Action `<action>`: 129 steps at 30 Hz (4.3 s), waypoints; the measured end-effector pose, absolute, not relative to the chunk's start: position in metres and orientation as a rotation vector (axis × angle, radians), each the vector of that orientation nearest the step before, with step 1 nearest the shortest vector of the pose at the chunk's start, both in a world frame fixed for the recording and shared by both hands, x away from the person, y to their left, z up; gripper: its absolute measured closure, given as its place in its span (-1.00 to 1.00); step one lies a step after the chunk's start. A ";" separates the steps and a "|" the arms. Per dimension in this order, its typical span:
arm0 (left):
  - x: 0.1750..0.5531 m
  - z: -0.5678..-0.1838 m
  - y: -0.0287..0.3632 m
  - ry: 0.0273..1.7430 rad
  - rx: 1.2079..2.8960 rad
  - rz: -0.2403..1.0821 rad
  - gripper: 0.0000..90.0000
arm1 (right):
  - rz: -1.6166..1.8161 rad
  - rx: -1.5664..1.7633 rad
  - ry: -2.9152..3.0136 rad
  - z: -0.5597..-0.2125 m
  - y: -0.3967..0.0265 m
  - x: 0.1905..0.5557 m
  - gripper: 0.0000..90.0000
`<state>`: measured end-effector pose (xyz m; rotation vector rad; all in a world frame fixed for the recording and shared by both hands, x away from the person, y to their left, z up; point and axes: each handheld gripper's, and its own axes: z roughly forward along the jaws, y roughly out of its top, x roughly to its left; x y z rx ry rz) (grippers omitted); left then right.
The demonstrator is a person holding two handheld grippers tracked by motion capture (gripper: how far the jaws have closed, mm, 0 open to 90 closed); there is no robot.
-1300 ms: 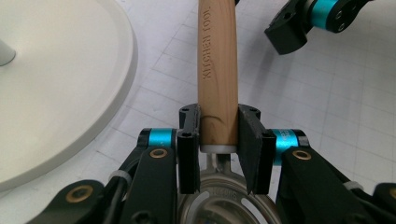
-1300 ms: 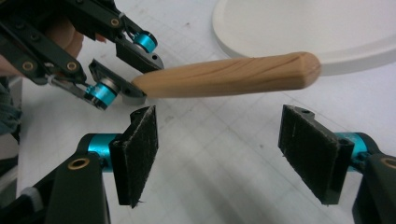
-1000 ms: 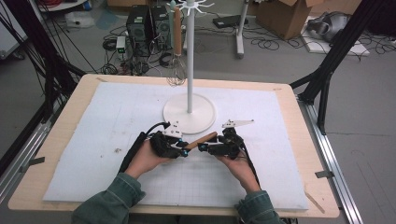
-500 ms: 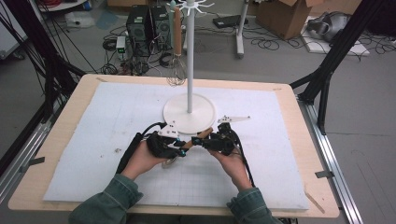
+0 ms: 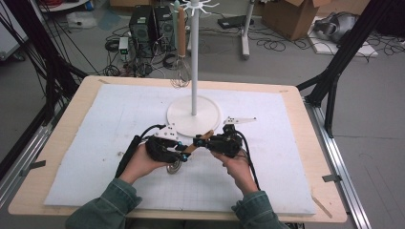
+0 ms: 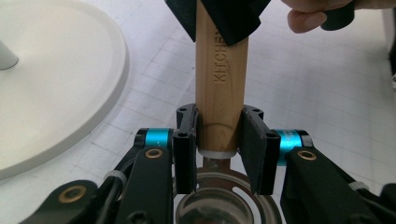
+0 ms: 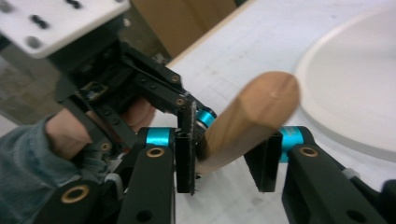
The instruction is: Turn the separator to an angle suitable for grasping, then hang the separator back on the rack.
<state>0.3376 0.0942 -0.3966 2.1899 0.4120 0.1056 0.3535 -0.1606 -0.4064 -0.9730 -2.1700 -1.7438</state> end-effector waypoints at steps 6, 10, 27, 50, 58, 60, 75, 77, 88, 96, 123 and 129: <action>0.336 -0.393 0.104 0.403 2.161 0.075 0.46 | -1.753 -0.910 -2.196 -0.398 -0.153 0.350 0.58; 0.334 -0.387 0.112 0.402 2.133 0.069 0.43 | -1.755 -0.885 -2.230 -0.393 -0.149 0.348 0.58; 0.331 -0.380 0.127 0.358 2.038 -0.035 0.32 | -1.727 -0.652 -2.384 -0.370 -0.138 0.342 0.58; 0.327 -0.378 0.120 0.317 2.016 -0.066 0.55 | -1.779 -0.548 -2.401 -0.358 -0.131 0.334 0.45; 0.327 -0.376 0.119 0.355 1.998 -0.017 0.55 | -1.815 -0.626 -2.419 -0.356 -0.131 0.331 0.35; 0.326 -0.376 0.118 0.367 1.994 0.006 0.55 | -1.823 -0.643 -2.427 -0.356 -0.129 0.331 0.36; 0.324 -0.370 0.119 0.401 1.955 0.086 0.55 | -1.873 -0.719 -2.450 -0.353 -0.119 0.327 0.56; 0.324 -0.370 0.120 0.392 1.955 0.079 0.55 | -1.876 -0.712 -2.435 -0.354 -0.119 0.328 0.59; 0.323 -0.370 0.121 0.322 1.955 -0.034 0.41 | -1.842 -0.555 -2.438 -0.349 -0.120 0.326 0.61; 0.322 -0.373 0.120 0.269 1.961 -0.141 0.39 | -1.804 -0.415 -2.438 -0.339 -0.120 0.323 0.61; 0.318 -0.365 0.128 0.308 1.906 -0.037 0.59 | -1.899 -0.439 -2.432 -0.343 -0.114 0.318 0.53; 0.318 -0.364 0.129 0.317 1.895 -0.028 0.59 | -1.917 -0.454 -2.432 -0.344 -0.112 0.318 0.57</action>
